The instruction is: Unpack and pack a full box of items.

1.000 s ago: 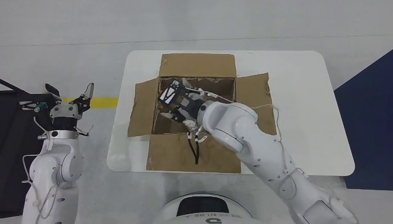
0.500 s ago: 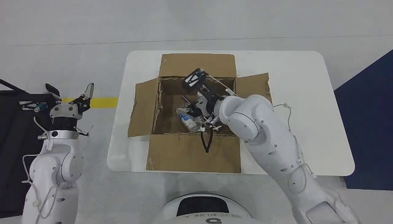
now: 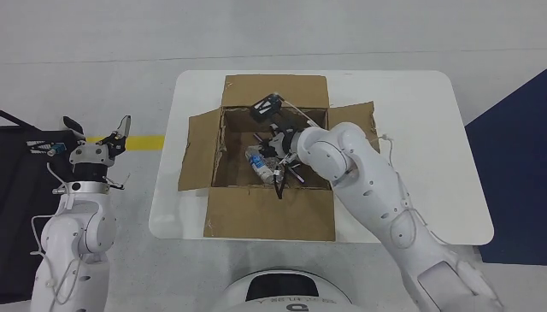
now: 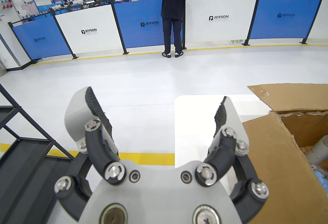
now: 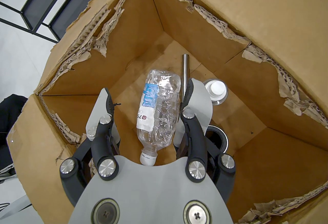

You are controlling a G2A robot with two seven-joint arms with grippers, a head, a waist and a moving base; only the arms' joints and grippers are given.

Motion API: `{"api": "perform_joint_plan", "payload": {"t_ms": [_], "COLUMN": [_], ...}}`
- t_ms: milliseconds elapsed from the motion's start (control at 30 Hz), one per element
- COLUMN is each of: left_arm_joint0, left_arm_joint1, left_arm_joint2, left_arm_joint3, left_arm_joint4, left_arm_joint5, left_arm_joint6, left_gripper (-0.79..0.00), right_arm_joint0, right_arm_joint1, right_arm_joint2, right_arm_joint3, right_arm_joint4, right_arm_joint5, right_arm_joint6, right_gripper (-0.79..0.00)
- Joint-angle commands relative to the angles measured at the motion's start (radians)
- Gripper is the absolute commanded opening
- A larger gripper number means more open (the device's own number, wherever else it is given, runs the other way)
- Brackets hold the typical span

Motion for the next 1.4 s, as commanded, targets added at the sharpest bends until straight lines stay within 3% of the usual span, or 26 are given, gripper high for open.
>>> {"api": "perform_joint_plan", "payload": {"t_ms": [0, 267, 533, 667, 1033, 1233, 1367], "left_arm_joint0": [0.000, 0.000, 0.000, 0.000, 0.000, 0.000, 0.000], "left_arm_joint1": [0.000, 0.000, 0.000, 0.000, 0.000, 0.000, 0.000], "left_arm_joint2": [0.000, 0.000, 0.000, 0.000, 0.000, 0.000, 0.000], "left_arm_joint3": [0.000, 0.000, 0.000, 0.000, 0.000, 0.000, 0.000], "left_arm_joint4": [0.000, 0.000, 0.000, 0.000, 0.000, 0.000, 0.000], "left_arm_joint5": [0.000, 0.000, 0.000, 0.000, 0.000, 0.000, 0.000], "left_arm_joint6": [0.000, 0.000, 0.000, 0.000, 0.000, 0.000, 0.000], "left_gripper": [0.000, 0.000, 0.000, 0.000, 0.000, 0.000, 0.000], "right_arm_joint0": [0.005, -0.012, -0.093, -0.058, 0.089, 0.133, 0.159], "right_arm_joint1": [-0.001, 0.004, 0.025, 0.022, -0.009, -0.022, -0.030], "right_arm_joint2": [-0.003, 0.008, 0.080, 0.061, -0.008, -0.029, -0.041], "right_arm_joint3": [0.016, -0.007, -0.064, -0.035, 0.144, 0.208, 0.250], "right_arm_joint4": [0.005, -0.007, -0.053, -0.063, -0.066, -0.041, -0.025], "right_arm_joint5": [0.000, 0.015, 0.081, 0.061, 0.122, 0.134, 0.137], "right_arm_joint6": [0.001, -0.014, -0.009, -0.005, 0.013, 0.016, 0.018], "right_gripper": [-0.237, -0.166, -0.015, -0.009, 0.000, -0.092, -0.246]}}
